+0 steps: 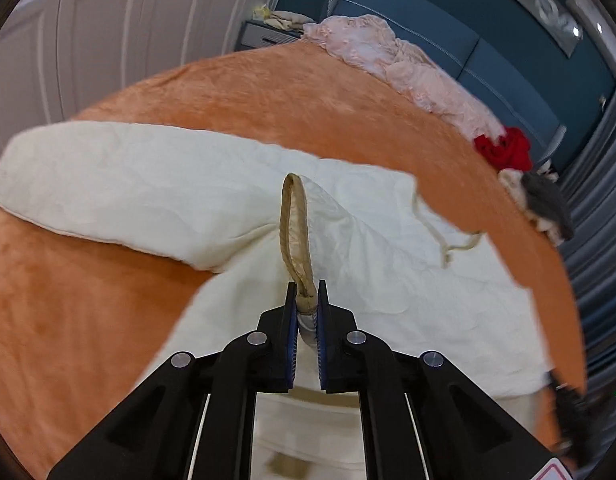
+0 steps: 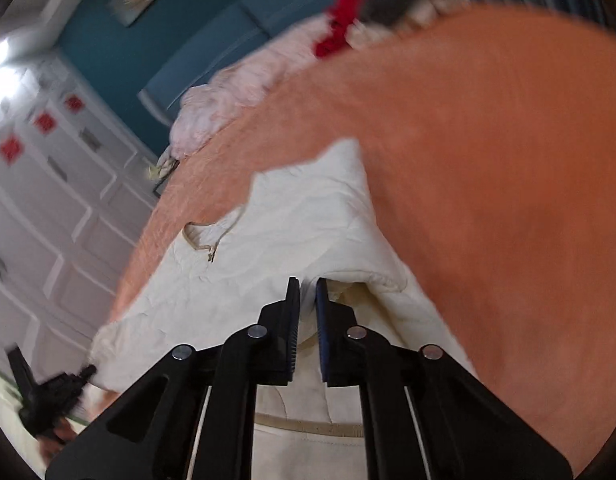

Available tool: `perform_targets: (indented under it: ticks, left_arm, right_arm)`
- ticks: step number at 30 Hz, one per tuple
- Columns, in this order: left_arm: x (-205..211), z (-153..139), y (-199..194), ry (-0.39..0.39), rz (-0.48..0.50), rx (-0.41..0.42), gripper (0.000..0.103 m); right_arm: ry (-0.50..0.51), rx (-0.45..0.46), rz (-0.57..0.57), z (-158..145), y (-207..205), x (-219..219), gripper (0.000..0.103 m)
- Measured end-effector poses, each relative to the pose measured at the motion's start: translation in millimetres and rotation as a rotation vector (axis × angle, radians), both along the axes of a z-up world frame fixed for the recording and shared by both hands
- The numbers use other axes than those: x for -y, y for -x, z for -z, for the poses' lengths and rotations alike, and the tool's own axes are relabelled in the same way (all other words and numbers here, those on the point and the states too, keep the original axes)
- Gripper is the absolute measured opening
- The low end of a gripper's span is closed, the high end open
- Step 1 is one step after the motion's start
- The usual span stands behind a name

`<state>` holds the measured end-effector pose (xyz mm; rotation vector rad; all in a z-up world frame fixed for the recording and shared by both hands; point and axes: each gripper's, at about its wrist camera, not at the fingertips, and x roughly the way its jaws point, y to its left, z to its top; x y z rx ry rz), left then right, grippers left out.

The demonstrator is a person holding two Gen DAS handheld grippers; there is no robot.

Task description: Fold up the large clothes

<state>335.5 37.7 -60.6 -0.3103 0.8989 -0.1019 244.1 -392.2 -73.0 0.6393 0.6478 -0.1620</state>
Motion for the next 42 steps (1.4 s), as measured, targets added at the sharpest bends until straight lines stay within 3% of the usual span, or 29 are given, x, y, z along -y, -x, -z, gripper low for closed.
perform_targets:
  ticks: [2,6,12,17,20,24,29,35,42]
  left_arm:
    - [4.7,18.8,2.8,-0.067,0.007,-0.027,0.005]
    - [12.8,58.1,11.9,-0.14,0.013,-0.073,0.006]
    - [15.9,76.2,24.9,-0.172,-0.003,0.015,0.013]
    - [15.3,78.4,27.9,-0.157,-0.006,0.038,0.014]
    - [13.7,79.0,27.2,-0.146,-0.006,0.045,0.015]
    - [18.5,79.3,26.8,-0.171,-0.005,0.05,0.016]
    - [18.4,79.1,26.9,-0.178,-0.007,0.051,0.016]
    - [19.5,81.2,26.8,-0.171,-0.006,0.058,0.017]
    - [19.9,82.7,27.4,-0.17,-0.009,0.068,0.018]
  right_arm:
    - [0.068,-0.047,-0.015,5.3,-6.9,-9.3,0.006]
    - [0.107,-0.184,-0.017,42.0,-17.8,-8.8,0.006]
    - [0.149,-0.194,-0.02,61.4,-18.3,-13.4,0.007]
    - [0.166,-0.189,0.016,53.9,-8.3,-17.1,0.012]
    - [0.265,-0.137,0.076,21.4,10.5,-42.0,0.015]
    - [0.346,-0.059,-0.076,-16.4,-5.0,-103.5,0.015]
    - [0.381,-0.08,-0.278,-5.9,-50.7,-174.4,0.015]
    - [0.361,-0.189,-0.311,52.9,-62.1,-203.9,0.015]
    - [0.358,-0.159,-0.301,60.5,-56.4,-204.6,0.015]
